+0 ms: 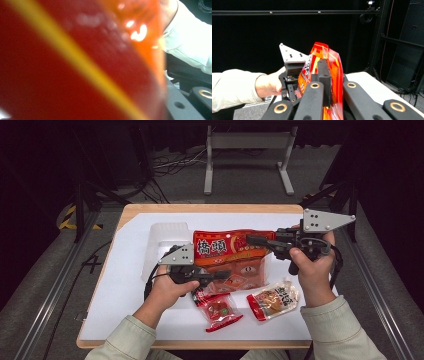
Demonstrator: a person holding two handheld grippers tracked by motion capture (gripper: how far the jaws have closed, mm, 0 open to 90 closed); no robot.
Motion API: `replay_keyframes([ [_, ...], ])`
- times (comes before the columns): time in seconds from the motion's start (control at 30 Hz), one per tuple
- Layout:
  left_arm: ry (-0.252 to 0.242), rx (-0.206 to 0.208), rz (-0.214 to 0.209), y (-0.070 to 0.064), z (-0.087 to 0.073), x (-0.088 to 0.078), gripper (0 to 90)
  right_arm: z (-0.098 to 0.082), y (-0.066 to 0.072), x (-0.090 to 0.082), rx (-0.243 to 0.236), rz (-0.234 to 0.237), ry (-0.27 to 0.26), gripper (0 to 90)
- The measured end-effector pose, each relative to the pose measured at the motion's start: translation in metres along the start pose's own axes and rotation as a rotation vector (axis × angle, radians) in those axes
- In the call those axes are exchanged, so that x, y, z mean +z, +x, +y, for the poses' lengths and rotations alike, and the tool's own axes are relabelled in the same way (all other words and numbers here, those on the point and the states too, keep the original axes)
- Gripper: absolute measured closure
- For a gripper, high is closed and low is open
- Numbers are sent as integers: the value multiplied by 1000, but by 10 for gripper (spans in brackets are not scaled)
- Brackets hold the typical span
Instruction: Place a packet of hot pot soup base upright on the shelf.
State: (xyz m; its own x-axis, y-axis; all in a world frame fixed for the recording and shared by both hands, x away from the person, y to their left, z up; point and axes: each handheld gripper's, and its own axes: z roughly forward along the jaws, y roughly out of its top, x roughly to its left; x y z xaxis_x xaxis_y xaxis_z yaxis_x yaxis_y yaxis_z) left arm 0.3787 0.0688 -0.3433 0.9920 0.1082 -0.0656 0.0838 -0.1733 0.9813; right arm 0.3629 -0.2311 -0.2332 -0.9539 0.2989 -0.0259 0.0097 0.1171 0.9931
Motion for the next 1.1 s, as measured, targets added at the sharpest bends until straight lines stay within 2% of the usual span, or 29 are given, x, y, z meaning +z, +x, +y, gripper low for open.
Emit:
replay_keyframes([
  [0.07,6,12,27,-1,1,0,710,0,-1,-1,12,-8,1,900],
  [0.13,11,10,31,0,1,0,710,0,-1,-1,25,-31,16,898],
  [0.27,23,-25,28,1,0,-1,711,-2,-2,-2,33,-68,44,874],
  [0.47,21,-49,49,0,1,-1,712,-3,-4,-5,57,-103,40,822],
  [0.6,13,-50,66,-1,2,-2,712,-3,-5,-9,86,-122,-10,687],
  [0.7,6,-48,77,0,3,-5,712,-5,-5,-14,92,-149,-19,599],
  [0.8,-2,-51,81,0,5,-7,712,-11,-7,-18,91,-209,5,462],
  [0.83,-7,-52,86,0,6,-9,712,-11,-7,-18,91,-209,5,462],
  [0.93,-17,-55,92,1,8,-12,713,-20,-6,-25,81,-274,39,358],
  [1.03,-18,-72,96,2,13,-16,713,-30,-3,-31,91,-309,62,336],
  [1.1,-21,-66,104,4,18,-18,713,-38,-1,-36,97,-346,84,336],
])
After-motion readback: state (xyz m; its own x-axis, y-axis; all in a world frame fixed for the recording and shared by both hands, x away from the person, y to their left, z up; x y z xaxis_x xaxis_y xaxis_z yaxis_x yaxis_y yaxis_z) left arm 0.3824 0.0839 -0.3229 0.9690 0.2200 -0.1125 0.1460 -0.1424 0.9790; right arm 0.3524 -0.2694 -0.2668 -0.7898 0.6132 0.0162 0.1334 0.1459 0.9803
